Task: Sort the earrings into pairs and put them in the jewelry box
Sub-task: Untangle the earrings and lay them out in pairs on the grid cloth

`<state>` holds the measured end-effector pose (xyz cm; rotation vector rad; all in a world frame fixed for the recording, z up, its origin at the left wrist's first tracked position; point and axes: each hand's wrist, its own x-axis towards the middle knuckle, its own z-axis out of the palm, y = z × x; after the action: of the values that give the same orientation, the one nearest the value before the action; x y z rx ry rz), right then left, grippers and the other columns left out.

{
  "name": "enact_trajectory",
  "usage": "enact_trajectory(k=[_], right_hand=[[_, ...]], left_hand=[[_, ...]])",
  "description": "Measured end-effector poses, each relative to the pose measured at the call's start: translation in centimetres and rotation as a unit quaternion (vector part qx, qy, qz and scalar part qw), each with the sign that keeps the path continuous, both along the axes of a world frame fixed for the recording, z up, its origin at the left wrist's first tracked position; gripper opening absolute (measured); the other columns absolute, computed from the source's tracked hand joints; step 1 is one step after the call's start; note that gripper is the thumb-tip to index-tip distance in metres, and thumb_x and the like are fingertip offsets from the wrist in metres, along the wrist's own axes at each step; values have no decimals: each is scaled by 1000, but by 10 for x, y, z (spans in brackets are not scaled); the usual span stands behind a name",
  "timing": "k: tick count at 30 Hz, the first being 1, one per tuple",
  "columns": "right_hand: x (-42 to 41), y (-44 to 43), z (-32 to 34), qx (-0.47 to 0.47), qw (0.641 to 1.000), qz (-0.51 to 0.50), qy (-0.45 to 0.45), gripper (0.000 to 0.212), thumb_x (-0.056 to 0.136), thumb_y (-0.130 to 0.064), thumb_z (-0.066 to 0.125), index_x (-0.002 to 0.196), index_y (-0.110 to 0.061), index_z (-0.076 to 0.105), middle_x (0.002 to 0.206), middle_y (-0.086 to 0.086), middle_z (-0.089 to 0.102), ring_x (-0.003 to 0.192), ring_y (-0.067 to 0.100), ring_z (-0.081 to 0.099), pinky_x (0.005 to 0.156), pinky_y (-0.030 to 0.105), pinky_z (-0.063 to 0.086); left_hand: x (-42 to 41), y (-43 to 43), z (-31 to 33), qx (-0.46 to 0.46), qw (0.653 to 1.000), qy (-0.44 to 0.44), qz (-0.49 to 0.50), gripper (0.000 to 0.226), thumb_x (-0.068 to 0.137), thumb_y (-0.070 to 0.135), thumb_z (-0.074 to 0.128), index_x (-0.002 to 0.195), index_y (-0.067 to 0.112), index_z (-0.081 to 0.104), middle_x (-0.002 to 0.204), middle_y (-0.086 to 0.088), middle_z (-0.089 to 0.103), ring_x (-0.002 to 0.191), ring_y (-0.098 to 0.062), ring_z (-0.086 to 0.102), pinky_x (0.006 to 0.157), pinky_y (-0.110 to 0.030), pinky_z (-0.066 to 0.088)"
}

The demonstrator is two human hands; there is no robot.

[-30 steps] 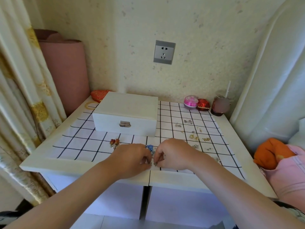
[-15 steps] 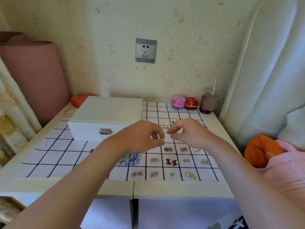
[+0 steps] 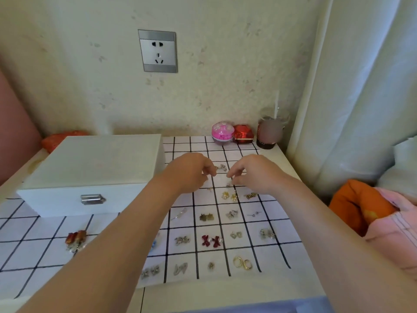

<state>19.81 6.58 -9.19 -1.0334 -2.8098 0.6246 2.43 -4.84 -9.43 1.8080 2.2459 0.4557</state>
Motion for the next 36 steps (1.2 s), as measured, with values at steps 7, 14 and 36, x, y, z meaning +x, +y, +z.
enact_trajectory(k=[7, 14, 36], right_hand=[[-14, -2, -1, 9, 999, 38, -36, 11, 82, -31, 79, 90, -39, 78, 94, -20, 69, 89, 1, 60, 68, 22, 43], [-18, -3, 6, -108, 983, -18, 150, 10, 91, -33, 72, 95, -28, 79, 87, -19, 72, 82, -2, 63, 71, 21, 45], [3, 17, -1, -45, 992, -108, -39, 12, 77, -38, 82, 85, -29, 80, 93, -14, 72, 93, 10, 64, 87, 39, 56]], left_hand=[[-3, 3, 2, 12, 1000, -9, -9, 23, 91, 20, 62, 103, 36, 71, 95, 20, 62, 73, 5, 51, 74, -18, 42], [-2, 0, 9, 67, 984, -166, -8, 27, 81, 25, 78, 104, 35, 67, 89, 15, 71, 75, -3, 68, 73, -24, 56], [-9, 3, 19, 86, 986, -127, 71, 11, 84, 22, 76, 83, 30, 69, 85, 15, 68, 68, 3, 55, 66, -17, 42]])
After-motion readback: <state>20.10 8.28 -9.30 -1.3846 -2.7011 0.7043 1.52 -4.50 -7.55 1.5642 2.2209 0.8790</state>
